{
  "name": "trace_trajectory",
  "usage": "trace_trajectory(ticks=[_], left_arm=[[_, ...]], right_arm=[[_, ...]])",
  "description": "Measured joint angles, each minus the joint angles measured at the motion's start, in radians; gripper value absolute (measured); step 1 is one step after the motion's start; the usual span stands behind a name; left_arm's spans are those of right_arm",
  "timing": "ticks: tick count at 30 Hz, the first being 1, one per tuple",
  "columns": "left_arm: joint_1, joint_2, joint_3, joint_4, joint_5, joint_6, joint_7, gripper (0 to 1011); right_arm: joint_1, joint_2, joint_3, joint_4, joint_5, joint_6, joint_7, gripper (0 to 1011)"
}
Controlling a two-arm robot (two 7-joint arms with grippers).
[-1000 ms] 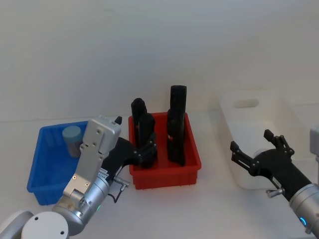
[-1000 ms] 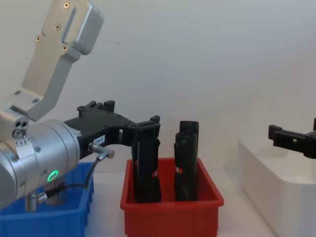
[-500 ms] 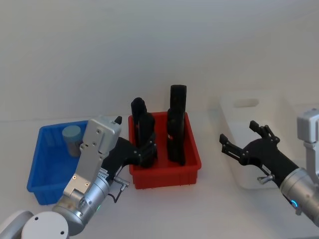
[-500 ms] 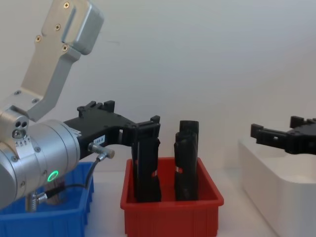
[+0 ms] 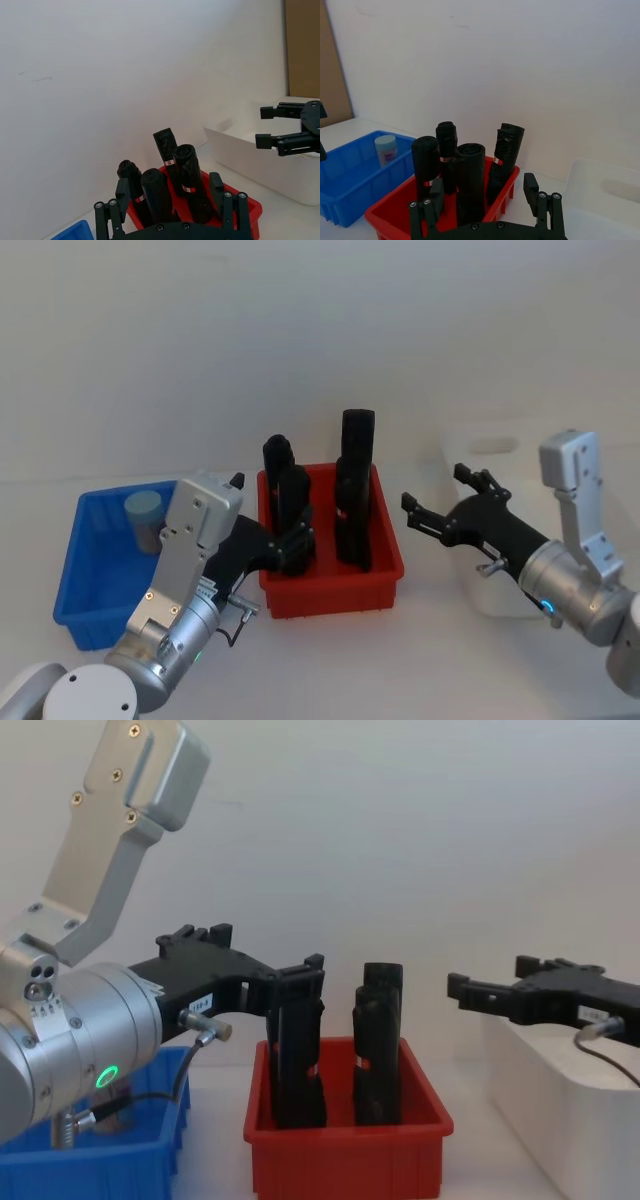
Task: Pick the cotton swabs from the blue box and place them into the white box.
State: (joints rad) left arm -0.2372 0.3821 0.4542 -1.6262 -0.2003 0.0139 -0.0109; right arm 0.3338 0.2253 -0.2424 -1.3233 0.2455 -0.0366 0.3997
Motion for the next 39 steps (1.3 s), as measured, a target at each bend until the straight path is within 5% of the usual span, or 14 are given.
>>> trace_trajectory(ticks=[21, 39], left_arm=[[0.0, 0.0, 0.0, 0.0, 0.0, 0.0, 0.0, 1004], [0.0, 0.0, 0.0, 0.0, 0.0, 0.0, 0.0, 1004]], right_arm=[[0.292, -0.126, -0.046, 0.472, -0.056, -0.128, 0.102, 1002], [0.5, -0.211, -0.063, 0.851, -0.049, -0.259, 0.16, 1002]])
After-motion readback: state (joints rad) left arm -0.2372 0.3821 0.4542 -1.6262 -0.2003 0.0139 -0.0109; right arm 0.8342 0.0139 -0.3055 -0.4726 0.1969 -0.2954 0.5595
